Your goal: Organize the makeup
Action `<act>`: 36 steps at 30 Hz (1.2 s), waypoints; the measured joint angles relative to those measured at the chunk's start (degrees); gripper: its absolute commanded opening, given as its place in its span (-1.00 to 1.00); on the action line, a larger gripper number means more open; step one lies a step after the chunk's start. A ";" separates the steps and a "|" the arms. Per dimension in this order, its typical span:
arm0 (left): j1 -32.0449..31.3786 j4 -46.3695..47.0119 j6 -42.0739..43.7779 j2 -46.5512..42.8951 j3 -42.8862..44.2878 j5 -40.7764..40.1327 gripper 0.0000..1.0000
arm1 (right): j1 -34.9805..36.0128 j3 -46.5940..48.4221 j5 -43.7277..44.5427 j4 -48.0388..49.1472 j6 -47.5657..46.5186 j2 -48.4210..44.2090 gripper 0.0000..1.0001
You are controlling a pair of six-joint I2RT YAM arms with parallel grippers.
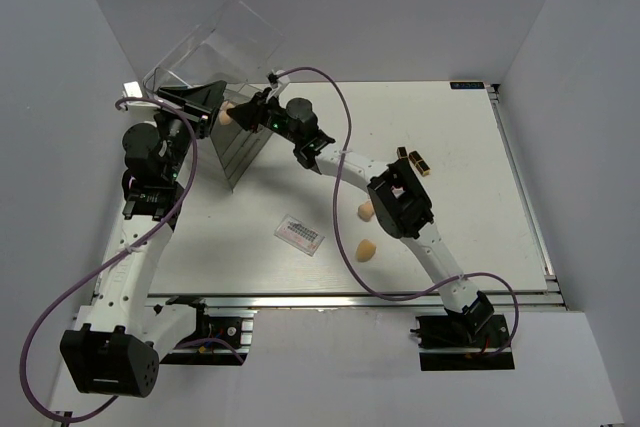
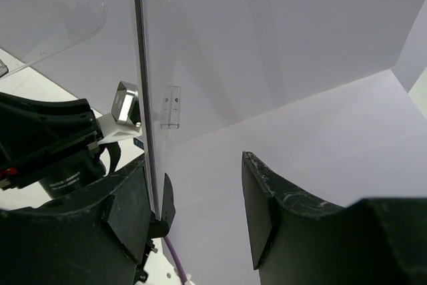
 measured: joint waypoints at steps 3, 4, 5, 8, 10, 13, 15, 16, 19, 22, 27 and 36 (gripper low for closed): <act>0.00 -0.02 -0.15 0.02 -0.04 0.04 0.24 | 0.57 -0.04 0.52 0.09 -2.64 0.15 -0.05; 0.00 0.00 -0.17 0.02 -0.07 0.02 0.24 | 0.74 -0.11 0.66 0.11 -3.48 0.15 0.06; 0.00 0.00 -0.20 0.02 -0.07 0.02 0.24 | 0.90 -0.13 0.74 0.13 -4.22 0.15 0.10; 0.00 0.04 -0.37 0.02 -0.13 0.04 0.24 | 0.98 -0.74 0.90 0.52 -6.01 0.15 0.17; 0.00 0.04 -0.48 0.04 -0.17 0.04 0.24 | 0.85 -1.18 0.94 0.46 -6.84 0.15 0.19; 0.02 0.28 -0.57 0.11 -0.28 0.07 0.24 | 0.46 -1.79 0.81 0.76 -7.23 0.15 0.17; 0.00 0.57 -0.61 0.15 -0.48 0.11 0.24 | 0.13 -2.73 0.33 1.51 -7.39 0.13 0.10; 0.00 0.63 -0.59 0.17 -0.61 0.20 0.24 | -0.07 -3.91 -0.13 2.12 -7.34 -0.13 0.00; 0.00 0.63 -0.55 0.37 -0.63 0.50 0.24 | -0.87 -12.15 -2.10 4.61 -8.07 -3.96 -0.23; 0.00 0.68 -0.50 0.42 -0.70 0.66 0.24 | -2.21 -24.70 -7.15 4.76 -10.16 -13.00 -0.59; 0.02 0.92 -0.09 0.33 -1.46 0.72 0.24 | -5.25 -38.29 -17.88 -5.75 -20.79 -31.28 -0.51; 0.02 0.85 1.05 0.07 -2.12 1.66 0.24 | -9.29 -41.99 -16.92 -45.57 -43.17 -46.97 0.44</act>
